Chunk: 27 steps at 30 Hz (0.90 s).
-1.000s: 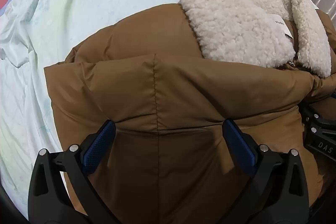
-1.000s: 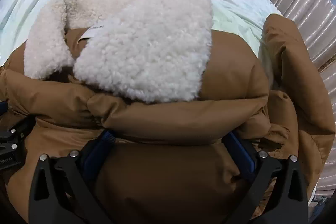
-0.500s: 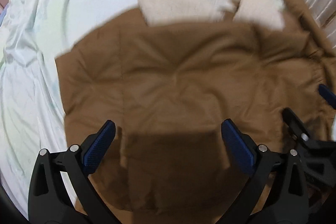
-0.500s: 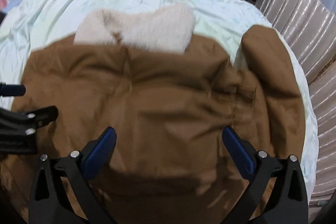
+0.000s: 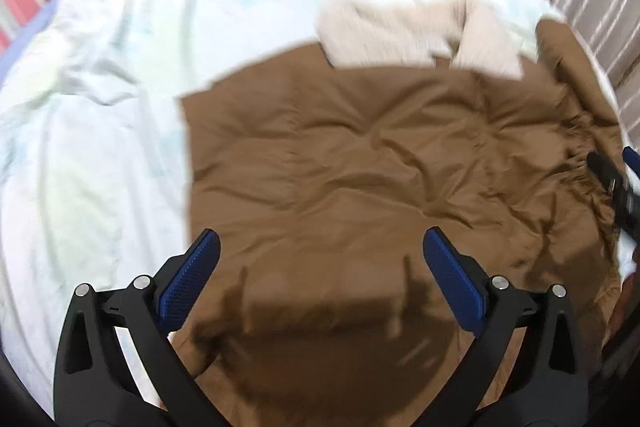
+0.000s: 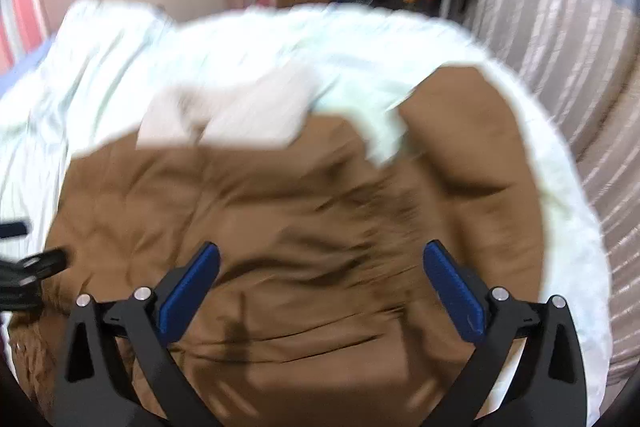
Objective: Fold large clothes
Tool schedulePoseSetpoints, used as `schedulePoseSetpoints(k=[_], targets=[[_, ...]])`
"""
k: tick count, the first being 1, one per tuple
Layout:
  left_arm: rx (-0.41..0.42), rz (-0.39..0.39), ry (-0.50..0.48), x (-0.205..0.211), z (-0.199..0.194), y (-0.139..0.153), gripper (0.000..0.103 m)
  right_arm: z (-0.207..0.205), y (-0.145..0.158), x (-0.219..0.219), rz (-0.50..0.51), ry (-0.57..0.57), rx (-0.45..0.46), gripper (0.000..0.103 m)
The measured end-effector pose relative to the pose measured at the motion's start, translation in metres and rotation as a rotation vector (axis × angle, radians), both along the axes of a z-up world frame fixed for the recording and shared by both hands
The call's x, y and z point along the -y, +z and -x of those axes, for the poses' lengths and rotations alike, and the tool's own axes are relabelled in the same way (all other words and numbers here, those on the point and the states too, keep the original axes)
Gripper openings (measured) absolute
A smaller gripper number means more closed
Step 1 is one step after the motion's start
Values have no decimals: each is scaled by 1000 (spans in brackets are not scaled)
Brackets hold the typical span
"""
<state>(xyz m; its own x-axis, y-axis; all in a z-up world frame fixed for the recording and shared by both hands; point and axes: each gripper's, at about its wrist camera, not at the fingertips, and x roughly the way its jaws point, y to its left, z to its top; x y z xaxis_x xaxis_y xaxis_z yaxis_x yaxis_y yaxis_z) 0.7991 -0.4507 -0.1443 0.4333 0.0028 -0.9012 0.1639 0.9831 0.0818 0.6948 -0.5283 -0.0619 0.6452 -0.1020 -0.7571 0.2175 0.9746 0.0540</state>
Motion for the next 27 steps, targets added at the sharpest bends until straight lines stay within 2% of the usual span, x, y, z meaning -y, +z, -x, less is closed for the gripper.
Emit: schedulePoseSetpoints(k=[3,5,7,10,12,13,17,19,20,21,22,23,24,27], targets=[[48,12,29,-36,10,33,100,8,15,44,10,-70,41,101],[85,2,44,-54,19,35,100,6,18,81,20,-111,22,101],[114,47,75,-63,11,30,100,3,15,111,28,-145,13,101],[46,112,95,-71,-7,14,100,-7,0,163,30,-206,-15,101],[17,112,94,-70,-18,10,100,-16,-17,197,12,-265,-51,101],[27,105,92,-65,-24,8,100,-24,-29,215,-18,-288,-75,101],[70,92,69,-48,-37,8,100,-53,-70,236,-134,-291,-148,99],[77,78,59,-43,-35,6,100,-61,-80,233,-170,-262,-150,87],[74,61,54,-40,-36,3,100,-65,-83,231,-191,-245,-139,72],[68,54,52,-44,-33,5,100,-66,-86,229,-221,-228,-125,50],[61,51,50,-45,-30,3,100,-67,-87,226,-248,-212,-117,44],[49,47,52,-46,-27,1,100,-67,-86,223,-230,-213,-112,26],[44,49,55,-45,-26,0,100,-65,-84,220,-200,-210,-104,14],[45,49,57,-43,-25,-3,100,-43,-64,211,-112,-241,-55,8]])
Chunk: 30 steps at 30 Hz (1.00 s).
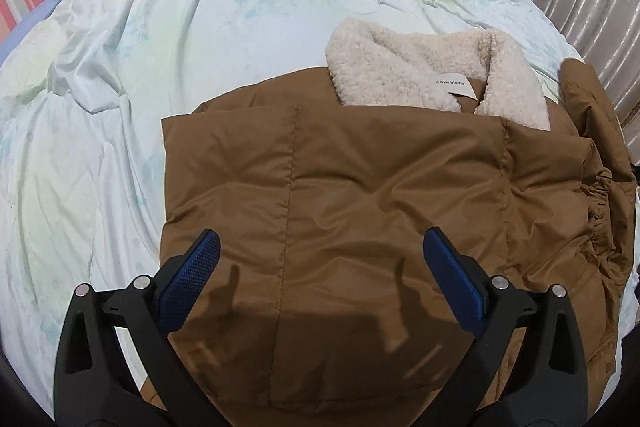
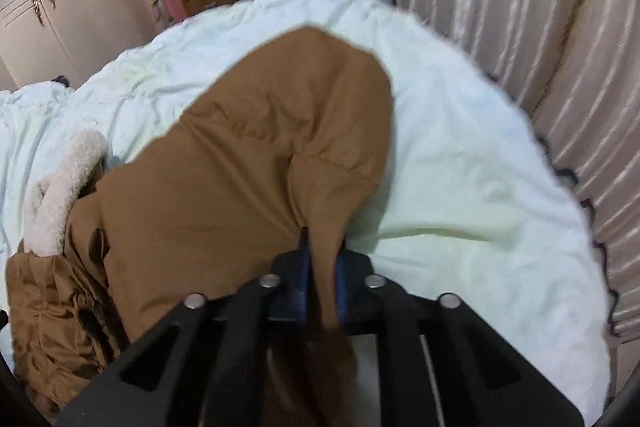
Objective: Fold large clothes
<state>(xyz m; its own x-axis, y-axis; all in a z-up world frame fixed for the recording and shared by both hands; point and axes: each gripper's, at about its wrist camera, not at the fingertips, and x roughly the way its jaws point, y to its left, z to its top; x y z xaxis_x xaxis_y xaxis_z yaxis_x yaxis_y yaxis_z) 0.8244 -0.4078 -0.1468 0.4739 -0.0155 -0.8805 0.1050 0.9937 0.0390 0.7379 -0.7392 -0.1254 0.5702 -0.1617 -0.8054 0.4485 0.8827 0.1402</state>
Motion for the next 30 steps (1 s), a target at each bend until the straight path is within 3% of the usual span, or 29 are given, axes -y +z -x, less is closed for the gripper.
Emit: schedulePoseSetpoints(k=[3,7,11,13,16,17,18,20,22,25,26,28,29,30], targets=[[-7,-21,11,-8,6,2,100,37,24,9,55,-85,27,8],[-22,-23,22,-16,11,2,100,105,38,35,105,-225,-16,8],[-18,-30,16,-21,19,7,100,142,11,66,33,-275,-145,10],[-18,-26,11,-23,23,9,100,156,0,75,-45,-270,-150,19],[-16,-37,7,-24,25,9,100,176,1,89,-101,-317,-117,50],[-17,-42,9,-24,25,8,100,185,6,97,-101,-367,-88,75],[-20,-41,10,-26,26,7,100,191,10,104,-97,-414,-58,88],[-32,-37,10,-29,27,5,100,193,10,119,-134,-473,-21,88],[-37,-52,3,-30,29,5,100,182,-6,138,-234,-517,-3,88],[-47,-73,-11,-31,35,11,100,160,-45,153,-304,-559,-123,88],[-45,-86,-25,-33,40,16,100,153,-51,153,-298,-547,-125,85],[-35,-150,-29,-38,49,24,100,141,-49,148,-226,-481,-132,60],[-27,-192,-19,-43,53,29,100,139,-44,144,-182,-454,-148,40],[-18,-215,-13,-47,55,33,100,137,-37,139,-132,-427,-155,32]])
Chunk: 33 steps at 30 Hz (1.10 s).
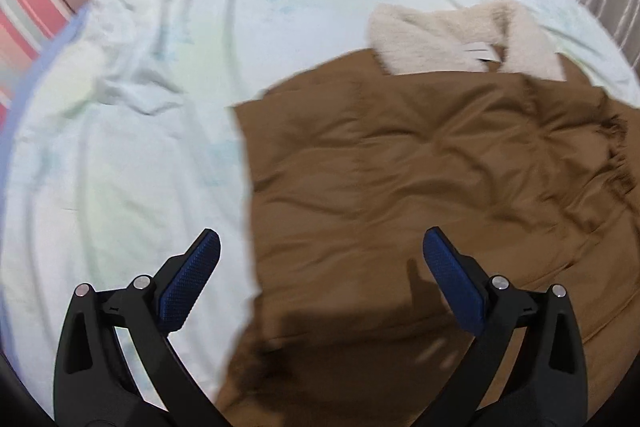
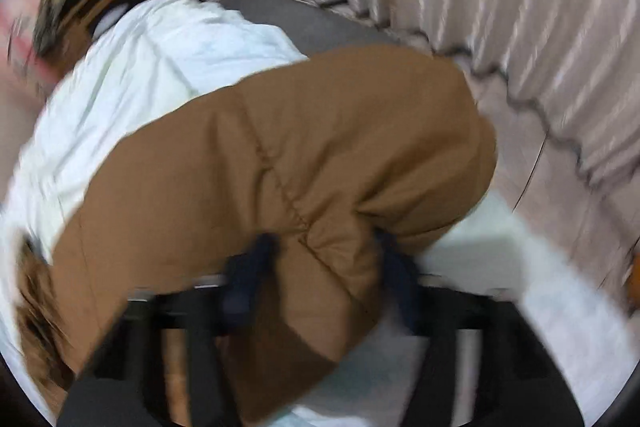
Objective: Fold large clothes
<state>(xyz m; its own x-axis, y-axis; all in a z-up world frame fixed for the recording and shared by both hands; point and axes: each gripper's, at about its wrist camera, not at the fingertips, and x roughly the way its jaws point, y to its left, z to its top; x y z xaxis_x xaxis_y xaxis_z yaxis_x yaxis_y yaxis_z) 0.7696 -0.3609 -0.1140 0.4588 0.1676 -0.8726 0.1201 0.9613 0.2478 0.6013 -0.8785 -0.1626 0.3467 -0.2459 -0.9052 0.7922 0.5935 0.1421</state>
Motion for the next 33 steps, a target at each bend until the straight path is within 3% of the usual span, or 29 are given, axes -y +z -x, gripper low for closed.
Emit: schedulePoseSetpoints(k=[2,6,12,16,21,24,27,33], targets=[[27,8,24,-12,2,9,100,2,18,-8,56,41,28,22],[34,109,58,-22,2,5,100,12,59,-25,147,85,105,19],[25,41,19,-8,1,-13,100,-11,90,-71,221,243,74,15],[28,92,-9,0,0,-7,100,-36,111,-120,193,337,154,5],[86,21,-45,3,6,8,100,-70,138,-199,126,557,285,0],[85,45,-22,-8,5,13,100,-88,156,-254,211,689,269,0],[54,83,2,-22,2,11,100,-94,160,-267,260,670,220,0],[22,92,42,-34,-5,0,100,-74,122,-186,258,502,34,2]])
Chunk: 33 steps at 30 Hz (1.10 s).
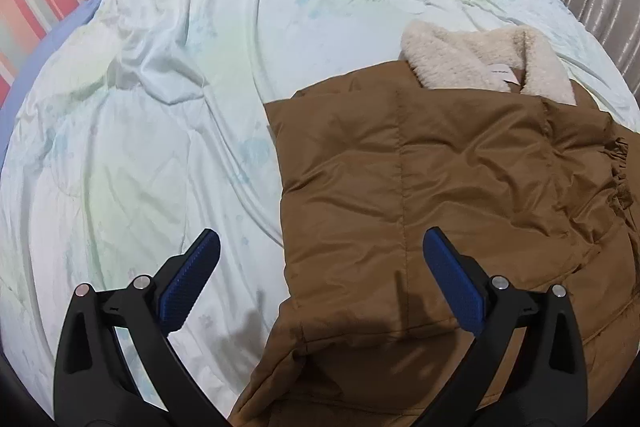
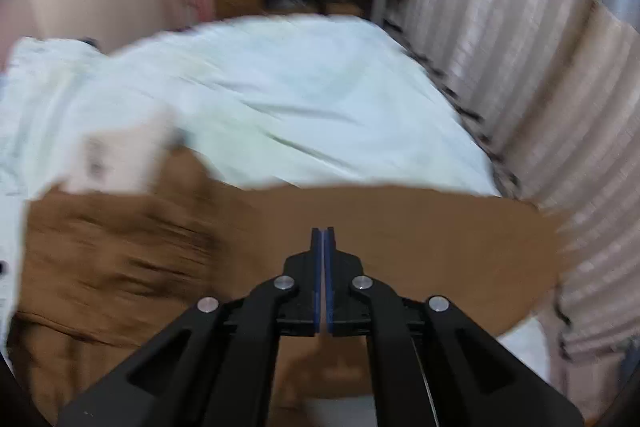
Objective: Fold large clothes
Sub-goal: 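Fold the held sleeve across the jacket body with the right gripper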
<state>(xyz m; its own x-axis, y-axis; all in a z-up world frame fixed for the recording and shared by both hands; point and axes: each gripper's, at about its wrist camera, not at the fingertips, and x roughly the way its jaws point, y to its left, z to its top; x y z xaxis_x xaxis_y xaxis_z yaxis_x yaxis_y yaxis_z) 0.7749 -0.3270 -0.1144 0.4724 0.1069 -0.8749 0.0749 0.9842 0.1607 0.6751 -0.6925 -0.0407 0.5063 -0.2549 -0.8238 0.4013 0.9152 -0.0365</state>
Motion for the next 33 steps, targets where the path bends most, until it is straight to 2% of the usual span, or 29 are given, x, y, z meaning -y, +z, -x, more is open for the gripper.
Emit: schedulePoseSetpoints(k=[1,2,3,4,5,7,9,10,12,14,16,18,19,21,22,24,27,33], targets=[[-4,8,3,0,-2,-2,100,7,-11,23,-8,-49,-36,4],[-7,13,3,2,-2,-3,100,12,-20,42,-28,-84,-57,19],[-9,17,3,2,-1,-5,100,23,-30,69,-58,-142,-71,55],[-11,14,1,6,-3,-7,100,31,-35,86,-72,-184,-74,72],[-11,5,-1,8,-4,-9,100,43,-43,109,-78,-248,-70,85],[-12,-22,-3,15,-7,-13,100,62,-55,142,-86,-332,-57,85],[-18,-38,-10,23,-8,-15,100,77,-72,177,-141,-425,-50,87],[-20,-47,-18,28,-9,-17,100,80,-80,188,-167,-451,-49,92],[-20,-69,-31,36,-9,-20,100,84,-100,216,-248,-503,-64,93],[-16,-97,-49,45,-10,-23,100,84,-114,233,-272,-531,-79,95],[-14,-115,-60,51,-10,-24,100,88,-127,241,-306,-561,-58,98],[-15,-123,-66,58,-11,-25,100,91,-136,243,-377,-570,14,98],[-18,-121,-69,62,-12,-25,100,89,-138,239,-398,-551,46,92],[-20,-119,-80,66,-11,-25,100,77,-132,225,-333,-462,51,59],[-17,-123,-89,69,-10,-25,100,71,-129,220,-300,-436,36,51],[-3,-141,-107,73,-7,-23,100,59,-121,207,-250,-388,2,20],[13,-150,-122,77,-4,-18,100,59,-103,188,-255,-342,35,11],[25,-96,-121,69,1,-5,100,70,-61,137,-355,-235,158,8]])
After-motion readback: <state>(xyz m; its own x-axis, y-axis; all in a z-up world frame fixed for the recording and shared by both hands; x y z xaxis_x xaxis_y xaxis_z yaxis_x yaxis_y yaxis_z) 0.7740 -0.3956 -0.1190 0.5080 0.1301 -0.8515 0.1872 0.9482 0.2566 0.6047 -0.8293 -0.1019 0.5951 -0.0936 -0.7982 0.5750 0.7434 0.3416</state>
